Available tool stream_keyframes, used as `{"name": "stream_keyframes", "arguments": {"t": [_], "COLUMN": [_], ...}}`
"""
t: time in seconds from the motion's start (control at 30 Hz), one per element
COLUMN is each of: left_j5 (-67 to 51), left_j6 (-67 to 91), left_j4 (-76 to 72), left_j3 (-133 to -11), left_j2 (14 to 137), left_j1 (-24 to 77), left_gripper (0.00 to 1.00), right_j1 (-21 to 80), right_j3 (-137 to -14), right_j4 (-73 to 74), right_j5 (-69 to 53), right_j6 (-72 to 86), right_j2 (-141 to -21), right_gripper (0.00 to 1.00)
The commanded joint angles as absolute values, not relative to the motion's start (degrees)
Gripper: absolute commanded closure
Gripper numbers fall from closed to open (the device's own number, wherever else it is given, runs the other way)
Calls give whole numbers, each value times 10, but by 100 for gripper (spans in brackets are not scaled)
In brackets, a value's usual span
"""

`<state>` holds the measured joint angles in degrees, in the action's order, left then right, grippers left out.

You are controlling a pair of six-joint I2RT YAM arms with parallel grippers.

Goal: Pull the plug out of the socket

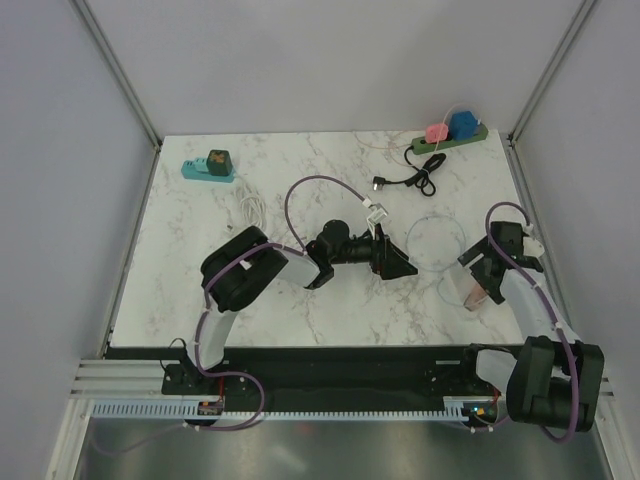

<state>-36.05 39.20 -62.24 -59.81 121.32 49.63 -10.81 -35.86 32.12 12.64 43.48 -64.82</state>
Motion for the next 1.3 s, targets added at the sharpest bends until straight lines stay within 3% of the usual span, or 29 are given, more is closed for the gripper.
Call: {"name": "stream_keyframes", "arguments": {"t": [0.0,0.43,1.0,1.27], "left_j5": [-362,-389,-323,-338], "left_j6": [375,377,288,294], "left_j4": [-623,-559,-392,-333], "left_j3": [-599,-635,-700,-759], "left_j2": [1184,1208,1209,1240], "left_j1": [496,504,534,533], "left_gripper": [11,14,21,26], "right_j1": [-64,128,110,24], "right_j3": [-338,-365,-482,-496], "right_j4": [326,299,417,438], "right_j5": [76,53,201,114], "right_j6": [488,417,316,284], "right_j2": [-632,-643,-573,-613], "right_gripper": [2,2,2,2]}}
